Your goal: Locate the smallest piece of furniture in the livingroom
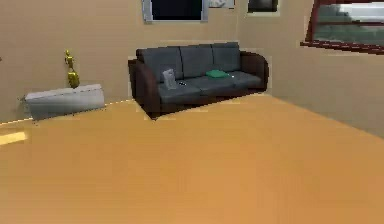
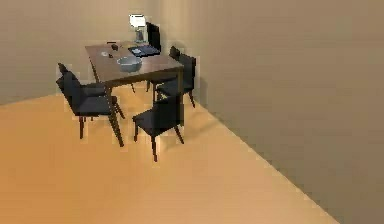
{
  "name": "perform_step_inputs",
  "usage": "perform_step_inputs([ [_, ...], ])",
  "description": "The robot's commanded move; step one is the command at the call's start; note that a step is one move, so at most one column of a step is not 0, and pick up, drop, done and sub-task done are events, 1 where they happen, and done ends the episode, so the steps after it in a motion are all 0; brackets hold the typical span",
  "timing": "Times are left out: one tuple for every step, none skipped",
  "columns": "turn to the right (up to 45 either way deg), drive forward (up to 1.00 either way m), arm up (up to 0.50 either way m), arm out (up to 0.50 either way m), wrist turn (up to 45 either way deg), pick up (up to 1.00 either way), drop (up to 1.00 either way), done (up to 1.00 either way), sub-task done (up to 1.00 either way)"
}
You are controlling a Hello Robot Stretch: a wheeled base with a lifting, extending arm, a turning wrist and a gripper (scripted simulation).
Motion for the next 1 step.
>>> perform_step_inputs([
  [45.0, 0.0, 0.0, 0.0, 0.0, 0.0, 0.0, 0.0, 0.0],
])
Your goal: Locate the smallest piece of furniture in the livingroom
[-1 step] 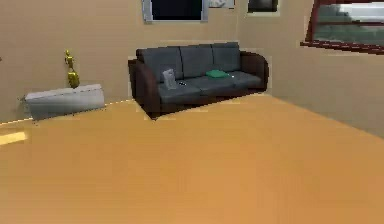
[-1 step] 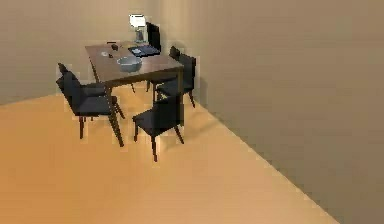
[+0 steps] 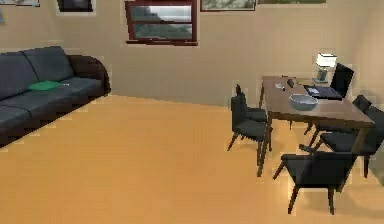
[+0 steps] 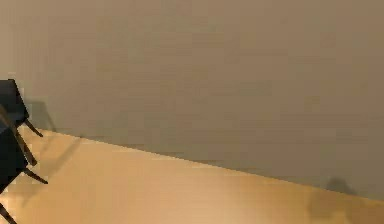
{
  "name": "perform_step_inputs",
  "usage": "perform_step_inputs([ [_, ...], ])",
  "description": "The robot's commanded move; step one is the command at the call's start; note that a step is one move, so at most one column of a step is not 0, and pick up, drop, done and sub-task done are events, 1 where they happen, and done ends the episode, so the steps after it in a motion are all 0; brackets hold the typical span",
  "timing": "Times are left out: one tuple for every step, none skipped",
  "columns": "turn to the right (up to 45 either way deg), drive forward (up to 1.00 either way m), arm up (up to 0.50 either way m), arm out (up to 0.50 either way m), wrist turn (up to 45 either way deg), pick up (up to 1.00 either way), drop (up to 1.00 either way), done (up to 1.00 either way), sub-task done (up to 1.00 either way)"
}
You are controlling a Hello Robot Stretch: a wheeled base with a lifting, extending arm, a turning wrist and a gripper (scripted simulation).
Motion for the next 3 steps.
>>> perform_step_inputs([
  [33.0, 0.0, 0.0, 0.0, 0.0, 0.0, 0.0, 0.0, 0.0],
  [0.0, 0.45, 0.0, 0.0, 0.0, 0.0, 0.0, 0.0, 0.0],
  [-24.0, 0.0, 0.0, 0.0, 0.0, 0.0, 0.0, 0.0, 0.0],
])
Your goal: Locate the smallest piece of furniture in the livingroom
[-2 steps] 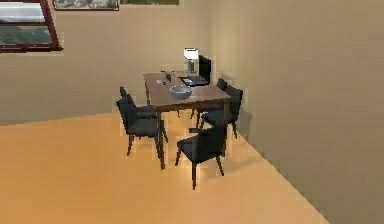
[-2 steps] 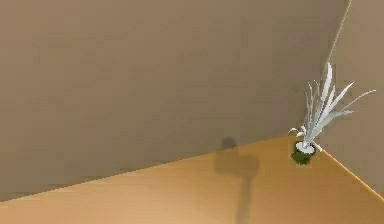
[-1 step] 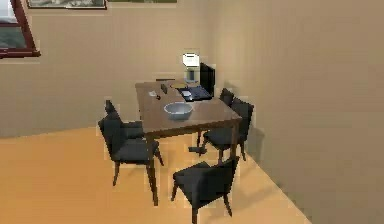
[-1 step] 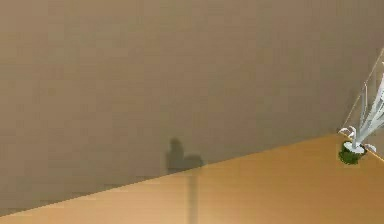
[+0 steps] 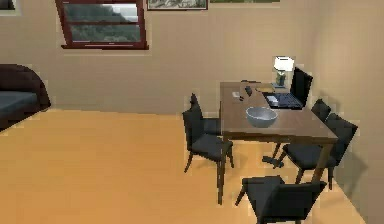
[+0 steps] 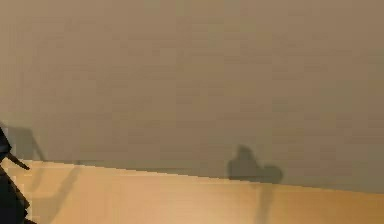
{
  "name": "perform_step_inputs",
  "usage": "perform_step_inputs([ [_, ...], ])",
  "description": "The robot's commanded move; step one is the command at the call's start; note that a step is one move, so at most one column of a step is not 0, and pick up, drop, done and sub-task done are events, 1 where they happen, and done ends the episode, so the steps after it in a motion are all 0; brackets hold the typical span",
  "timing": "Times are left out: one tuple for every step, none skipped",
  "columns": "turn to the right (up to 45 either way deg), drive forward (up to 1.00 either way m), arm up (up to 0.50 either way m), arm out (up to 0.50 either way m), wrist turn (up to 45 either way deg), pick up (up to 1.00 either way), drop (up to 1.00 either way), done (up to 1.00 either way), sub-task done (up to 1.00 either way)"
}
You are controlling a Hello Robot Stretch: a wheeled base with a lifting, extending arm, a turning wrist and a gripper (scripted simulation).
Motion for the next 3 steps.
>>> perform_step_inputs([
  [0.0, 0.4, 0.0, 0.0, 0.0, 0.0, 0.0, 0.0, 0.0],
  [-33.0, 0.0, 0.0, 0.0, 0.0, 0.0, 0.0, 0.0, 0.0],
  [0.0, 0.2, 0.0, 0.0, 0.0, 0.0, 0.0, 0.0, 0.0],
])
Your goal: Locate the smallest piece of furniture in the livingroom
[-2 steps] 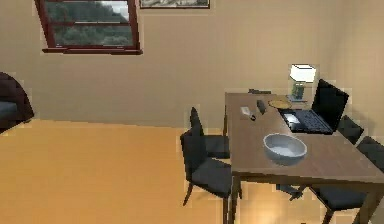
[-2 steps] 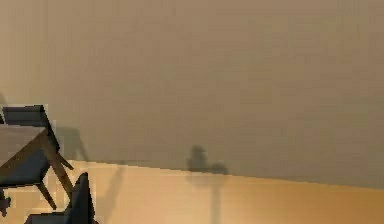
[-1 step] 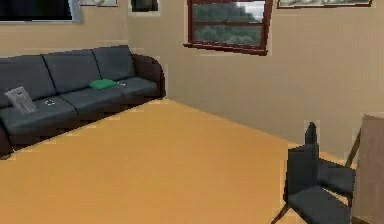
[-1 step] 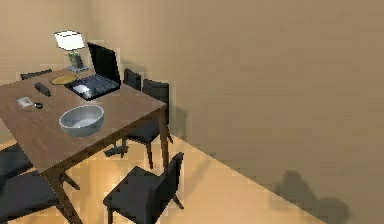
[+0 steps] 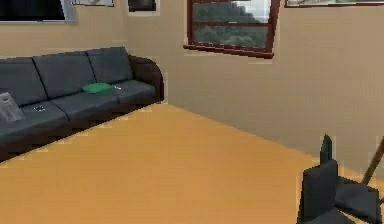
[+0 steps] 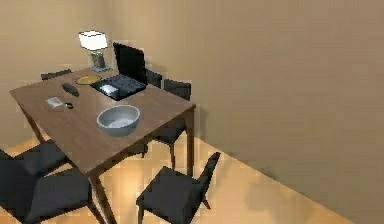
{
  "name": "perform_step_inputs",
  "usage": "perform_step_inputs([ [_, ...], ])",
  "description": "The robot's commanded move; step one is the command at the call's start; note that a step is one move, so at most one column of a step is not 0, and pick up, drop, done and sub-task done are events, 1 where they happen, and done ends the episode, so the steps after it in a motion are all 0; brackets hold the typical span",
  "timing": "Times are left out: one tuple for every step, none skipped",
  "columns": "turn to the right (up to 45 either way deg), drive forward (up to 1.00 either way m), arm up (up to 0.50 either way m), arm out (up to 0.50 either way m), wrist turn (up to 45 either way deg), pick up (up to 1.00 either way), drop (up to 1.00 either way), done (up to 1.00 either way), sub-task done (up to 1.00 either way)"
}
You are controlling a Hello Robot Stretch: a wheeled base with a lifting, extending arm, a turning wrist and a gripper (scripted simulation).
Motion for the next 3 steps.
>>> perform_step_inputs([
  [45.0, 0.0, 0.0, 0.0, 0.0, 0.0, 0.0, 0.0, 0.0],
  [45.0, 0.0, 0.0, 0.0, 0.0, 0.0, 0.0, 0.0, 0.0],
  [45.0, 0.0, 0.0, 0.0, 0.0, 0.0, 0.0, 0.0, 0.0],
])
